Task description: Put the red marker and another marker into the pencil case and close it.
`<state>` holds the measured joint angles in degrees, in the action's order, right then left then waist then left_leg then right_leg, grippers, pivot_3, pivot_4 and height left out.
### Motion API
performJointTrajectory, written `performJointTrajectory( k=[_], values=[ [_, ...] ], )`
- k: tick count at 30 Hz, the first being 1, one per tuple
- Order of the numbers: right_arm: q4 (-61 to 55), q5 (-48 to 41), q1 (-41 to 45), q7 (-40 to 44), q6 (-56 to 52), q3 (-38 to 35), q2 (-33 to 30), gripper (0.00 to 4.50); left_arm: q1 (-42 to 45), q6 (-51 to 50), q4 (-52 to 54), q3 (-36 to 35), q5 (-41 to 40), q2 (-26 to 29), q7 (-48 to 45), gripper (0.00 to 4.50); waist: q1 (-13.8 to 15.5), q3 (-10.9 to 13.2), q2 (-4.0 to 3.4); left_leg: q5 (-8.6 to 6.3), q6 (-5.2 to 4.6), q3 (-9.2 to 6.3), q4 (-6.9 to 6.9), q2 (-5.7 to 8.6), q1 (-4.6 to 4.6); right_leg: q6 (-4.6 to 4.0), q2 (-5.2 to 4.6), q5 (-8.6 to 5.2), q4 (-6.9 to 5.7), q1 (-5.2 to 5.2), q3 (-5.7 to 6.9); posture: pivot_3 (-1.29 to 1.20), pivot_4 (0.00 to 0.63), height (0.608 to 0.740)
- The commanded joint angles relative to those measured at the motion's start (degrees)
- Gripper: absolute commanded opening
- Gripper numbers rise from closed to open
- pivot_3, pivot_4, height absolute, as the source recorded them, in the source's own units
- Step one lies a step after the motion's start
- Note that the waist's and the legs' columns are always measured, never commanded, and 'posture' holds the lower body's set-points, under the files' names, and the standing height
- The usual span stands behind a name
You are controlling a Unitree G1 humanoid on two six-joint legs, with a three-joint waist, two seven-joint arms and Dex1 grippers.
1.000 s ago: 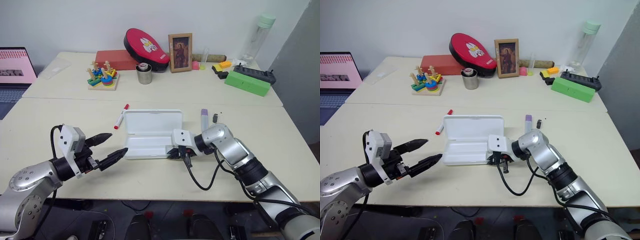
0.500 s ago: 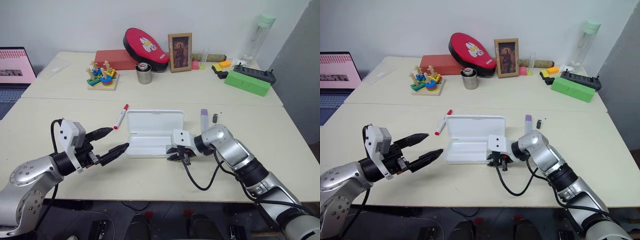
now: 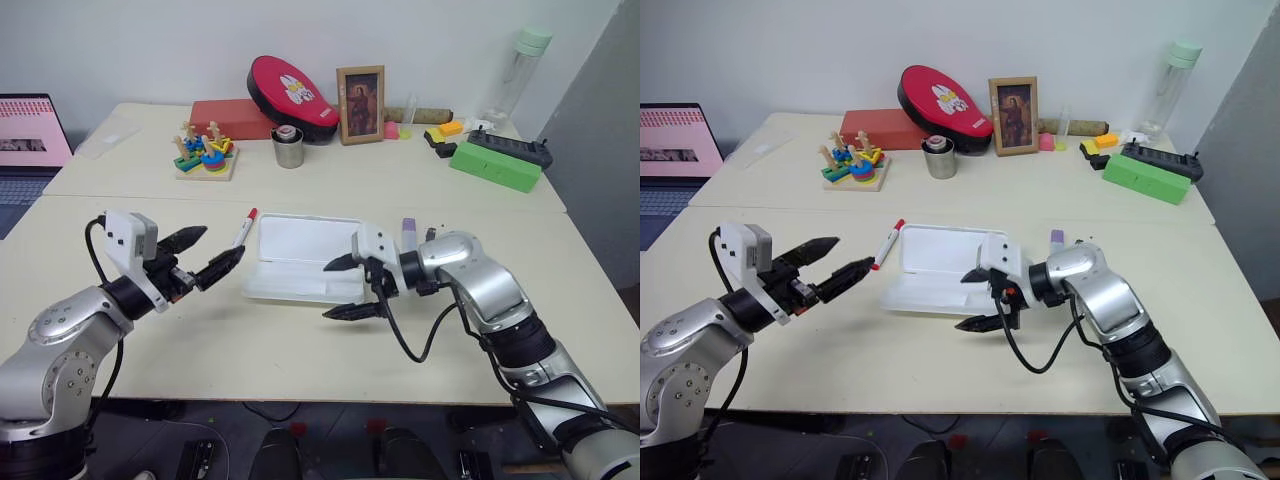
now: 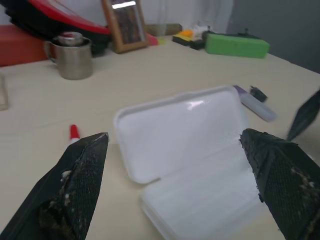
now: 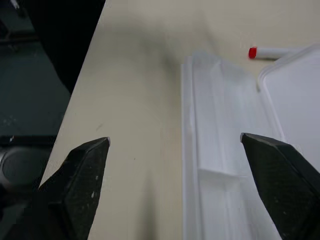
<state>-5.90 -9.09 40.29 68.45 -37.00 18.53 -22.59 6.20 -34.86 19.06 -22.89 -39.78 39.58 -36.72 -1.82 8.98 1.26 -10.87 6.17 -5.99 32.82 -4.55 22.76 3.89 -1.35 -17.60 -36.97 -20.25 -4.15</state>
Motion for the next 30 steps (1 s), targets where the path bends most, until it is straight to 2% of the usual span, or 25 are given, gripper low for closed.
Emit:
performJointTrajectory(
  k=[1,11,20,24,30],
  values=[
    [-2.2,-1.8,0.5,-1.5,-0.7,-2.3,-1.7,4.48,1.1,0.6,-0.4,0.0,0.6,-0.3,0.9,4.50,0.0,0.0,0.02,0.00,0.00,0.01,0.00,0.00,0.00,0.00,0.00,0.00,0.01,0.00,0.00,0.00,0.150,0.740],
    [-4.8,-3.8,-0.8,-3.9,-2.7,-1.7,-3.5,4.48,2.5,1.4,-3.9,0.3,1.7,0.5,-1.0,4.50,0.0,0.0,0.04,0.00,0.00,0.01,-0.02,0.00,0.02,-0.03,0.00,-0.01,0.01,-0.02,0.00,0.00,0.150,0.740],
    [-8.3,-10.7,1.9,-7.5,-6.3,-8.8,-3.9,4.48,11.1,6.4,-15.9,1.1,13.1,-2.3,11.5,4.50,0.2,0.0,0.06,0.00,0.00,-0.01,0.02,0.01,0.03,-0.01,0.00,0.00,0.00,-0.01,0.01,0.00,0.150,0.740],
    [-8.4,-12.7,3.5,-10.1,-7.2,-11.7,-3.9,4.48,14.8,5.3,-21.0,3.3,15.6,-3.0,12.8,4.50,0.1,0.0,0.06,0.00,0.00,-0.01,0.00,0.01,0.03,-0.01,0.00,0.00,0.00,-0.01,0.01,0.00,0.150,0.740],
    [-7.0,-12.7,5.8,-14.5,-7.3,-14.2,-4.5,4.48,20.7,3.9,-31.9,11.8,21.0,-4.3,11.2,4.50,0.1,0.0,0.05,0.00,0.00,-0.01,-0.02,0.02,0.05,-0.02,0.00,0.01,-0.01,-0.02,0.02,0.00,0.150,0.740]
  ],
)
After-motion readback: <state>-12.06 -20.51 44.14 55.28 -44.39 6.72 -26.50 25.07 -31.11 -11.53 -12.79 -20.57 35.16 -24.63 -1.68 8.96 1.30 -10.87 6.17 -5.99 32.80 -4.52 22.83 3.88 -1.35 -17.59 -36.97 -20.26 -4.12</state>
